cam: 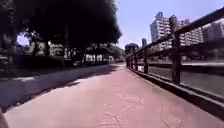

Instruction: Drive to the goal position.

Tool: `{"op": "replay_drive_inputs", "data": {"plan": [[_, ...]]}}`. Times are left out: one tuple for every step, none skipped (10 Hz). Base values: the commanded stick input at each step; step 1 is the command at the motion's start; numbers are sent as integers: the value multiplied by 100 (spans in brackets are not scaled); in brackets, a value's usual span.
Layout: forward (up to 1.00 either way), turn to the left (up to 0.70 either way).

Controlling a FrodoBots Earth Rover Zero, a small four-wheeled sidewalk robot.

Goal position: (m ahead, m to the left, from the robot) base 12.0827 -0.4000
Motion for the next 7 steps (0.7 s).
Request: {"op": "replay_drive_inputs", "data": {"plan": [[100,1],[100,1],[100,1],[100,1],[100,1],[100,1],[100,1]]}}
